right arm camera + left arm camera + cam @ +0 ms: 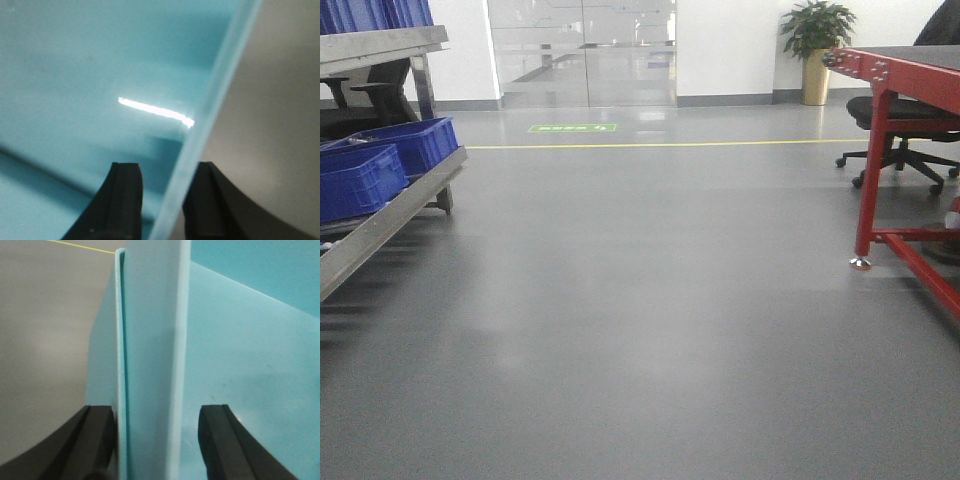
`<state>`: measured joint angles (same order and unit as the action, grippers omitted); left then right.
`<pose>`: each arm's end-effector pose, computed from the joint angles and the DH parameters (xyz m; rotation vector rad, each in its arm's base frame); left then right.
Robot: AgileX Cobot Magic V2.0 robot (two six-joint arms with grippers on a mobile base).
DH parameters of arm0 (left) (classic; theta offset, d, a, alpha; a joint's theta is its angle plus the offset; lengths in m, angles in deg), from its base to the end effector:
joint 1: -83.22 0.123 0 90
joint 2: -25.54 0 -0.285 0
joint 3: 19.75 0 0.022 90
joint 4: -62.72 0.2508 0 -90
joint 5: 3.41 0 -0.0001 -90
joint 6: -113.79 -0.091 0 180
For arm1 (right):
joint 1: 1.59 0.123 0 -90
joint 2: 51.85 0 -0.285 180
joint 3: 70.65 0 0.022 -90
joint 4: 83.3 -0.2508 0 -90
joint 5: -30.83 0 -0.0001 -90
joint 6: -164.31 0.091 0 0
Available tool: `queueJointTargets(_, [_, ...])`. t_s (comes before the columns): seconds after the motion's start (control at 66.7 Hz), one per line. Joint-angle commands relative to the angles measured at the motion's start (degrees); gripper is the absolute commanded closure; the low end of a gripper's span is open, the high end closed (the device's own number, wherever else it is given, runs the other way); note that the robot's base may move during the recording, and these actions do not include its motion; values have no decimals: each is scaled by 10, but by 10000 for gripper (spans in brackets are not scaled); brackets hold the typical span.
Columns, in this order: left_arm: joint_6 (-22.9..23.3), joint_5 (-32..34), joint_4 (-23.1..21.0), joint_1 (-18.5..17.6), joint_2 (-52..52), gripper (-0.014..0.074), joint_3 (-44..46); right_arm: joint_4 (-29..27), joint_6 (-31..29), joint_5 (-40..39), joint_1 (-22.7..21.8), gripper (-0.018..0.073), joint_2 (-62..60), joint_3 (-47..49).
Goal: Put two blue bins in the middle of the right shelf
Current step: 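Hold the stacked bins while the base drives away from the shelf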
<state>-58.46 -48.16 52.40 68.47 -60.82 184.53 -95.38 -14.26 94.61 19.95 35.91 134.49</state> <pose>0.2677 -0.0823 0.5188 0.0830 1.8796 -0.4775 0.2484 0.1164 0.4902 -0.3914 2.1918 0.4826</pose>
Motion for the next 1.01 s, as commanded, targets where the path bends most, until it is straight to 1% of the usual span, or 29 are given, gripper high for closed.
queueJointTargets(0.0, [-15, 42, -15, -3, 7, 707, 8, -33, -31, -41, 4, 712, -12, 9])
queueJointTargets(0.99, [-15, 42, -14, -3, 7, 707, 8, -33, -31, -41, 4, 712, -12, 9])
